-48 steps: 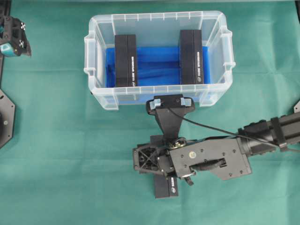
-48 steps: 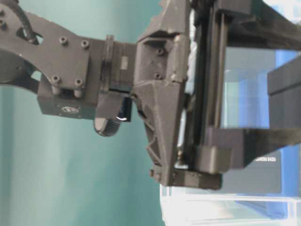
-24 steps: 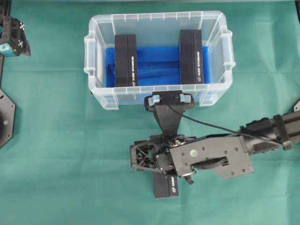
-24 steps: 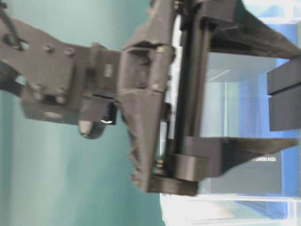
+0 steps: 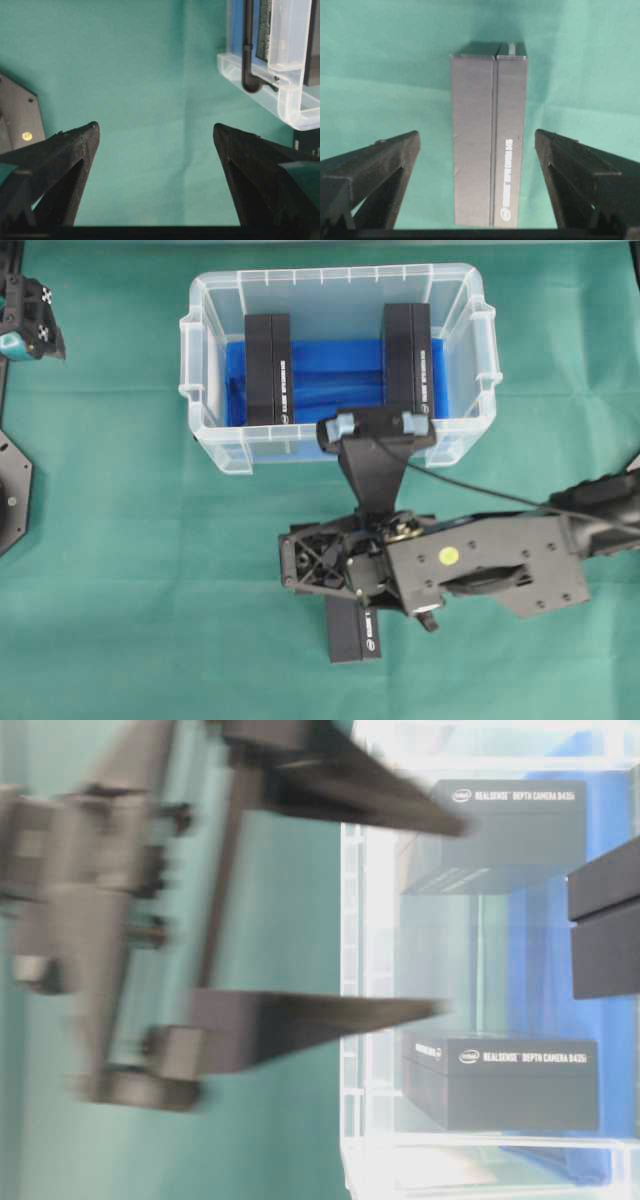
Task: Take out the box from the case.
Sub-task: 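Carry the box in front of the bin and lower it onto the cloth, then open the right gripper to release the box upright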
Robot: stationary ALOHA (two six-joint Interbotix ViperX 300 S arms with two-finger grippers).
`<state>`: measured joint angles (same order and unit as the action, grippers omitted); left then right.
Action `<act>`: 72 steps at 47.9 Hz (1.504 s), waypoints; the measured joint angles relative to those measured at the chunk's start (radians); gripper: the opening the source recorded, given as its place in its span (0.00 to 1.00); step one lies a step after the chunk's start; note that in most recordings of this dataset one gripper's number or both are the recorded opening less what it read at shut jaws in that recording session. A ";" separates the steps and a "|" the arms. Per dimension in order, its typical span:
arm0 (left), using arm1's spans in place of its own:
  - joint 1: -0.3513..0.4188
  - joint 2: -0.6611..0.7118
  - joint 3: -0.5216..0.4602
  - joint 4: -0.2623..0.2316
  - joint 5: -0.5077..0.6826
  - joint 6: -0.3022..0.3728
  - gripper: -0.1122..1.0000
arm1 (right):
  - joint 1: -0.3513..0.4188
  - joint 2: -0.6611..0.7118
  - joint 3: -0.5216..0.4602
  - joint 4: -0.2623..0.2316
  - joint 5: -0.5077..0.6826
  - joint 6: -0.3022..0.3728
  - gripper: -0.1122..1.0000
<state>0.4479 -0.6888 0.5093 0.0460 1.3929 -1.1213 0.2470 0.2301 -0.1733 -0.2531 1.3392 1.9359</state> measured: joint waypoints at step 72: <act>0.000 0.000 0.000 0.000 0.015 -0.041 0.96 | 0.092 -0.327 0.255 -0.008 0.198 0.041 0.93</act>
<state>0.4479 -0.6888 0.5093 0.0460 1.4082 -1.1628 0.3390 -0.0966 0.0813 -0.2608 1.5370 1.9773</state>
